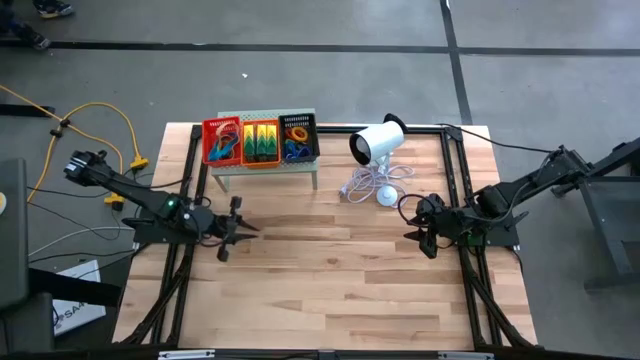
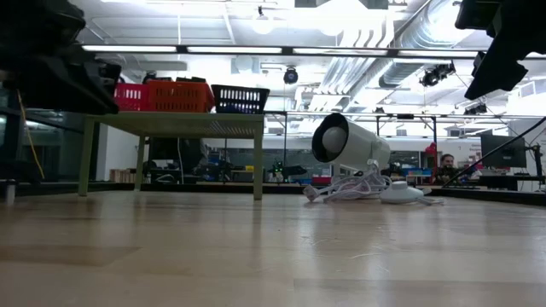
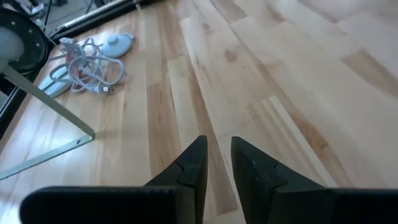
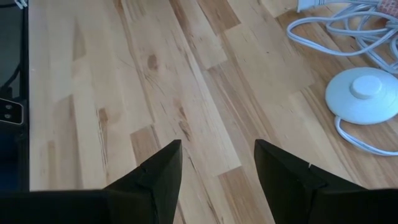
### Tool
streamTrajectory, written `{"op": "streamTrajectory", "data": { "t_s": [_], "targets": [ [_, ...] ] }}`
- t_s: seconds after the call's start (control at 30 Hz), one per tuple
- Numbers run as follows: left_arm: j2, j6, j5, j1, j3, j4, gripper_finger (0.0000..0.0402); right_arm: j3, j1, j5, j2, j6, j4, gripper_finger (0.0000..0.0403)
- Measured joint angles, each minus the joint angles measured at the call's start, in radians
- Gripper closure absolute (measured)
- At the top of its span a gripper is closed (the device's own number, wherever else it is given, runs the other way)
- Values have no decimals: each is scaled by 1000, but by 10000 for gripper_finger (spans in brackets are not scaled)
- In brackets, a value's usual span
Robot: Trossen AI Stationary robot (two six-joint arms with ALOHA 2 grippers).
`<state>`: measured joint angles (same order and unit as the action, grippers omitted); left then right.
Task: Pick & Place Office Desk Supplies
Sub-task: Return to Home Position
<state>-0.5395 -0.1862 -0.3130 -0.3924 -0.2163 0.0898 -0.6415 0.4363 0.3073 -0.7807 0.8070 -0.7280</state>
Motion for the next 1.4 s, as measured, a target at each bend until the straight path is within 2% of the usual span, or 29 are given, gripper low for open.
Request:
{"op": "streamTrajectory", "data": {
  "t_s": [0.13,0.33,0.6,0.73,1.0,1.4],
  "targets": [
    [73,-16,6,-24,33,-4,337,0,0,0,0,0,1,215],
    [156,-91,120,-69,77,-26,337,0,0,0,0,0,1,215],
    [255,-140,120,-97,173,-173,337,0,0,0,0,0,1,215],
    [292,-154,120,-98,189,-195,337,0,0,0,0,0,1,214],
    [309,-132,120,-97,204,-121,337,0,0,0,0,0,3,215],
    [308,-138,132,-134,207,-122,337,0,0,0,0,0,3,215]
  ]
}}
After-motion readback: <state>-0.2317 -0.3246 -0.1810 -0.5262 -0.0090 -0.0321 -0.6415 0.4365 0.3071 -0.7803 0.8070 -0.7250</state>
